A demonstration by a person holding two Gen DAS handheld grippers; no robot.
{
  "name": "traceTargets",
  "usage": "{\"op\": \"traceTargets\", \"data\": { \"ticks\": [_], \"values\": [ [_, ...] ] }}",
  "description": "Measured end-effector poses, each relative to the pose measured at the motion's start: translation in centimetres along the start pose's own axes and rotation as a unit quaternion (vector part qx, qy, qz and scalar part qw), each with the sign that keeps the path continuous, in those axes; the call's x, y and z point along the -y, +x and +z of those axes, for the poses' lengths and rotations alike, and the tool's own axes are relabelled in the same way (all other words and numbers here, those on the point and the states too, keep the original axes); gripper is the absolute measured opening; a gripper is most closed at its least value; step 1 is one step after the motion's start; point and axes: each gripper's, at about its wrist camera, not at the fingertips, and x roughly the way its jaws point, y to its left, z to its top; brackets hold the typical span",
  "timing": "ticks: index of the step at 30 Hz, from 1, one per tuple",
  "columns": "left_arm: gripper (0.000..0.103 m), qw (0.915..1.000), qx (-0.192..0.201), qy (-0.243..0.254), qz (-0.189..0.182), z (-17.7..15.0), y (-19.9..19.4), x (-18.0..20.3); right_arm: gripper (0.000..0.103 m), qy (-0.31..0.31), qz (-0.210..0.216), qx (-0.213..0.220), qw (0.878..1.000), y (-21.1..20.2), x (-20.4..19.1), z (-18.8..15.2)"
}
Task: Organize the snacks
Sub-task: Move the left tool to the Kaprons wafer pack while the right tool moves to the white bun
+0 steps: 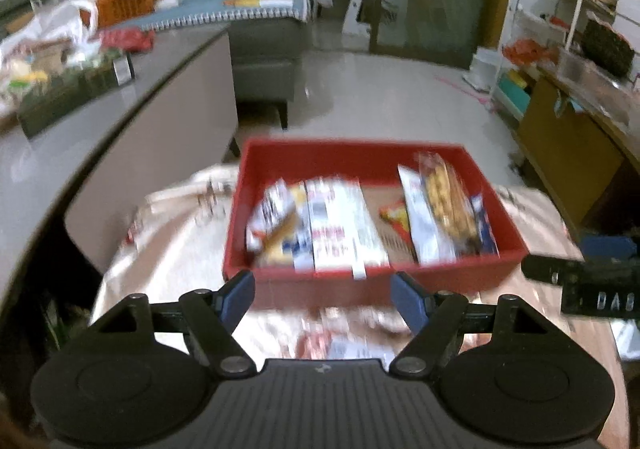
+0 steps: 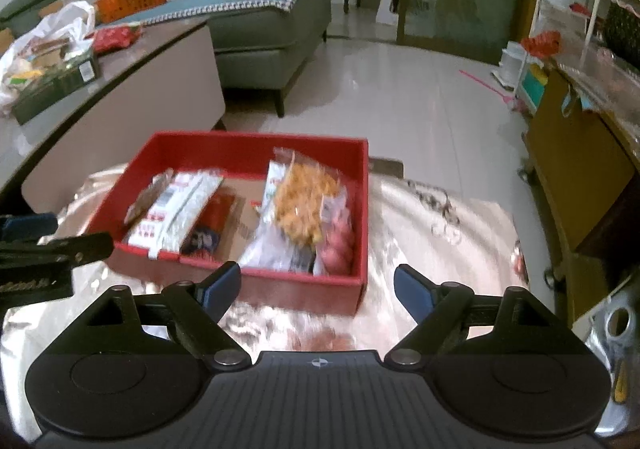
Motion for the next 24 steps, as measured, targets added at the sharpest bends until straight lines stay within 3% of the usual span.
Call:
{"op": "traceTargets", "data": {
  "ticks": [9,18,24],
  "values": [
    [0.069,0.9957,-0.081,0.045,0.002,-4.5,2.5,2.3,0.09,0.033,0.004,-0.028,0.999,-1.1,2.1,-2.5],
    [0.069,0.9913,-0.105,0.076,0.021,-5.4,4.9,4.1,0.092,0.094,-0.014,-0.068,0.993,-0.4,7.4,-5.2],
    [0.069,0.9875,-0.13,0.085,0.026,-6.3,6.1,4.6,0.093,0.117,0.003,-0.113,0.987,2.1,7.7,-6.0]
  ]
}}
